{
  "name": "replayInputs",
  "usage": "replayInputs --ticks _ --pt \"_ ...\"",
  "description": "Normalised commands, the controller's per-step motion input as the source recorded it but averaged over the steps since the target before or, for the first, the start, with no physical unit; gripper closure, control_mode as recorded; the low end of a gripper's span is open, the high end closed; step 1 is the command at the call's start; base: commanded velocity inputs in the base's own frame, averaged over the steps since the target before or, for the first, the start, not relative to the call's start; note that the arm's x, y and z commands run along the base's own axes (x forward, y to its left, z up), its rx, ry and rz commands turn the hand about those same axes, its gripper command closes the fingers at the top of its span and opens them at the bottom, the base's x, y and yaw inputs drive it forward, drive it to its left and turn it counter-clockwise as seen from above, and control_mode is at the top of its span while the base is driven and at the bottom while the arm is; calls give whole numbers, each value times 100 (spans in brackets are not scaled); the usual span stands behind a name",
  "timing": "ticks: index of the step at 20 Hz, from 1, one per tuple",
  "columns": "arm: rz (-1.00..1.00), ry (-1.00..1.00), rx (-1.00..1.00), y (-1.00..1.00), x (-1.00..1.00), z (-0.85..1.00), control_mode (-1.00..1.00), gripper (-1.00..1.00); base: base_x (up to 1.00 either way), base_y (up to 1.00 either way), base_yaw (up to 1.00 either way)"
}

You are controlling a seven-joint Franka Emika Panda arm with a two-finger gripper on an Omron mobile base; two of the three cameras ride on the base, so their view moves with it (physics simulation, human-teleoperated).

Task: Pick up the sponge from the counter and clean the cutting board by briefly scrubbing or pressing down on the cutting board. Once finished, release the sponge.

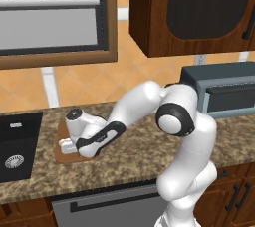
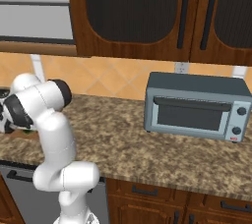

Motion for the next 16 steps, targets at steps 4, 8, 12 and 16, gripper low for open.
replayInputs --ticks 4,8,12,16 --pt "0 2 0 -19 -100 -13 -100 100 0 0 0" --pt "1 -10 0 -47 -62 43 -100 100 0 0 0" --pt "2 -19 0 -80 -2 91 -100 100 0 0 0" --pt "-3 -3 0 -96 3 88 -100 100 0 0 0"
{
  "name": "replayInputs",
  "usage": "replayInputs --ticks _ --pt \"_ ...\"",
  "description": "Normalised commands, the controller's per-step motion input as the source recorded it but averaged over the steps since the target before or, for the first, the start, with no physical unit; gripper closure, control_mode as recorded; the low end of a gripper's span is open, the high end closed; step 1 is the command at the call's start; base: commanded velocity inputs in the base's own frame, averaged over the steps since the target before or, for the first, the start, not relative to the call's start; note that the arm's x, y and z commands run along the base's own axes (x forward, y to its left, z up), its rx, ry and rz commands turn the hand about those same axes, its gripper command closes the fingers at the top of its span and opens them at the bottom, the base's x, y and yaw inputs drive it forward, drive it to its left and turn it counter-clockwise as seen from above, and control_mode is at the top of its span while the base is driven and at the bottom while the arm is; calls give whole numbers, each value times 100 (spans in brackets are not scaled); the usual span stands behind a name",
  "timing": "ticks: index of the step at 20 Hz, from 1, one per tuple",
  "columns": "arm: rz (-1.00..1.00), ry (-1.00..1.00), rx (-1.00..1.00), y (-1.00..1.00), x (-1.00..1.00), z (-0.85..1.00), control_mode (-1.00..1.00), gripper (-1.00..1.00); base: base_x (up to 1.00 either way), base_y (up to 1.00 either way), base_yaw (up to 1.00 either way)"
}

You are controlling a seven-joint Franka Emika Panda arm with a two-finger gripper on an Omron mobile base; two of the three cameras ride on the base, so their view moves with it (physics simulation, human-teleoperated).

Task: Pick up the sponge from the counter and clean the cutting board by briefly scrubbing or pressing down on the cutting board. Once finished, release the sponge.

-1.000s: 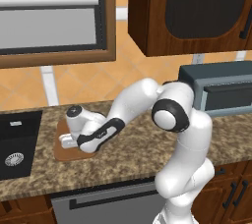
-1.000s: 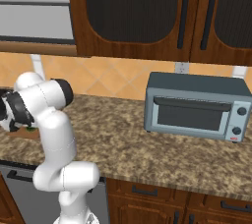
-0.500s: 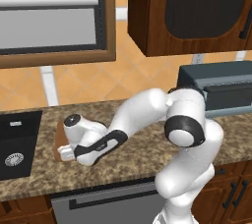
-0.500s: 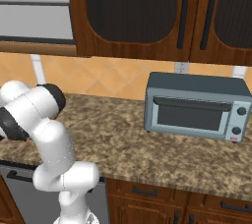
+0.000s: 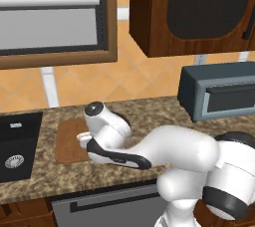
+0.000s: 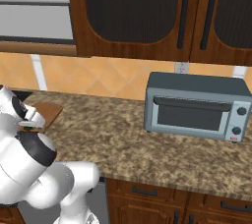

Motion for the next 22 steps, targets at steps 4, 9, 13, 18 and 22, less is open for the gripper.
replayInputs --ticks 4,9,13,18,22 --pt "-3 3 -8 -85 15 80 -100 100 0 0 0" --pt "-3 12 -7 -93 16 59 -100 100 0 0 0" --pt "0 5 0 -82 6 -3 -100 100 0 0 0" --pt "0 2 2 -60 6 -28 -100 100 0 0 0" --pt "0 5 15 -34 8 -58 -100 100 0 0 0"
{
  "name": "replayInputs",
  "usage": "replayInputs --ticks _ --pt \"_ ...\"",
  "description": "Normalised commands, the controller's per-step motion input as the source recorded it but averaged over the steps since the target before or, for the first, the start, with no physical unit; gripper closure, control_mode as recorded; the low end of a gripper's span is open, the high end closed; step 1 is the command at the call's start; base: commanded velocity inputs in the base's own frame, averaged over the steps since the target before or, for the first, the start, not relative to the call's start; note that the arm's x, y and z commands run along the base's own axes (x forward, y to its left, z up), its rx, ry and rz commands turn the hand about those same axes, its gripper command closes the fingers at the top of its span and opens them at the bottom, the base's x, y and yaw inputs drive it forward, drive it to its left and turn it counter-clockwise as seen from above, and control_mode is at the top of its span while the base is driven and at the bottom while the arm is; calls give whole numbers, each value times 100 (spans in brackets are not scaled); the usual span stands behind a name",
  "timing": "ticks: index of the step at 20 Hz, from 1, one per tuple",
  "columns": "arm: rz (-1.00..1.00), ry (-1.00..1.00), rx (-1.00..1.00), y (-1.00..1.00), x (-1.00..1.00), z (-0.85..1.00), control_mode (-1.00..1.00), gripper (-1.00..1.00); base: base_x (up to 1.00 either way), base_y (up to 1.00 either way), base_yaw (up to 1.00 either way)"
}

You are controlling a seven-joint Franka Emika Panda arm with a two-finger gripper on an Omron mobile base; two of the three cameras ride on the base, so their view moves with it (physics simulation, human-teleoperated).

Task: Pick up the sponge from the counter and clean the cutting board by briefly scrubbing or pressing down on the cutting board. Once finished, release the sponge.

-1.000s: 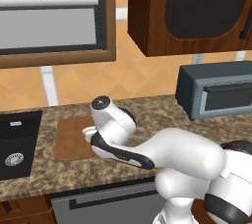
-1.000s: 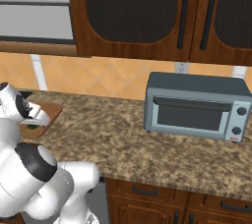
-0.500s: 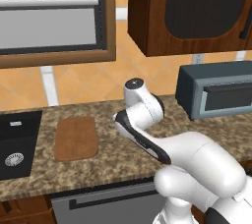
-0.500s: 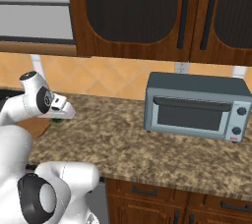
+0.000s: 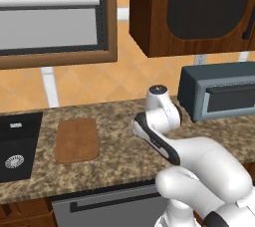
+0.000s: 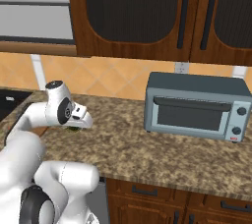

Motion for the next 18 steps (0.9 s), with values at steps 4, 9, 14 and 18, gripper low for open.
replayInputs --ticks 4,9,14,18 --pt "0 11 5 -11 15 -33 -100 100 0 0 0" --pt "0 11 0 0 17 -31 -100 100 0 0 0" --pt "0 6 0 -2 16 -40 -100 100 0 0 0" --pt "0 4 0 -1 7 -42 -100 100 0 0 0"
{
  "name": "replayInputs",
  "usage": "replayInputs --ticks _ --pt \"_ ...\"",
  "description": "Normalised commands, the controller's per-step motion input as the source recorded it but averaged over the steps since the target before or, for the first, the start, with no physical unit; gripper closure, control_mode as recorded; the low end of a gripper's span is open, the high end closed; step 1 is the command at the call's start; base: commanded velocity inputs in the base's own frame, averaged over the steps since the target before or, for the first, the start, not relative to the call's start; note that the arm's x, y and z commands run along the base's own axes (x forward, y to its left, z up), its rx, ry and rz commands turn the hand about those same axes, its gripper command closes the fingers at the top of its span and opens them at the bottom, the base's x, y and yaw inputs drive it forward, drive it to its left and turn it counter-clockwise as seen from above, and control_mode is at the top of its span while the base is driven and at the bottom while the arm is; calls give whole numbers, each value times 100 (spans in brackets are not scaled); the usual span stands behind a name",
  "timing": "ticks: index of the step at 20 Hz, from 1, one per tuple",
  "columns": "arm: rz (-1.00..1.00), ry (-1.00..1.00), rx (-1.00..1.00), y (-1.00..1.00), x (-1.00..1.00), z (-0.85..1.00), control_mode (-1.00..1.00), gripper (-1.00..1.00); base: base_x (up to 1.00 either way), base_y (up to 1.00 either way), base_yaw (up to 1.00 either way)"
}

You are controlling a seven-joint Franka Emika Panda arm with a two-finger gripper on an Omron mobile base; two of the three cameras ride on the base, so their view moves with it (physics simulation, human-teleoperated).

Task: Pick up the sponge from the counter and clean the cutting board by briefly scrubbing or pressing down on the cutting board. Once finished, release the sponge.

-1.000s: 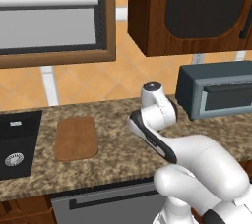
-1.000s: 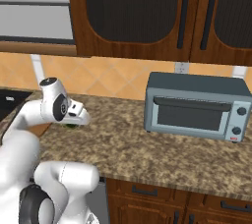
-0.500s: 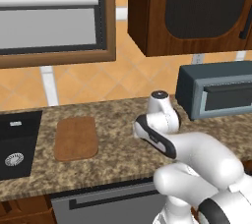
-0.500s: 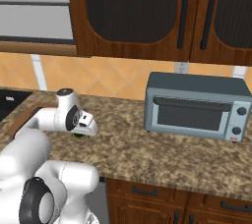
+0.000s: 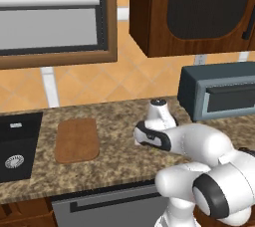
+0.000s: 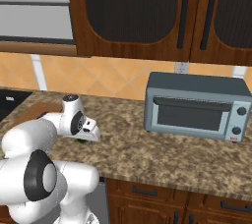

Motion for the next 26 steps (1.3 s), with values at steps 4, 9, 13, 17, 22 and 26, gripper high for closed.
replayInputs --ticks 4,9,13,17,22,26 --pt "0 3 0 -4 3 -37 -100 100 0 0 0" --pt "0 1 0 -1 0 -46 -100 100 0 0 0" --pt "0 1 0 0 0 -48 -100 -100 0 0 0" --pt "0 0 0 0 0 -1 -100 -100 0 0 0" --pt "0 -2 0 0 -1 0 -100 -100 0 0 0" --pt "0 -10 1 -13 -9 6 -100 -100 0 0 0"
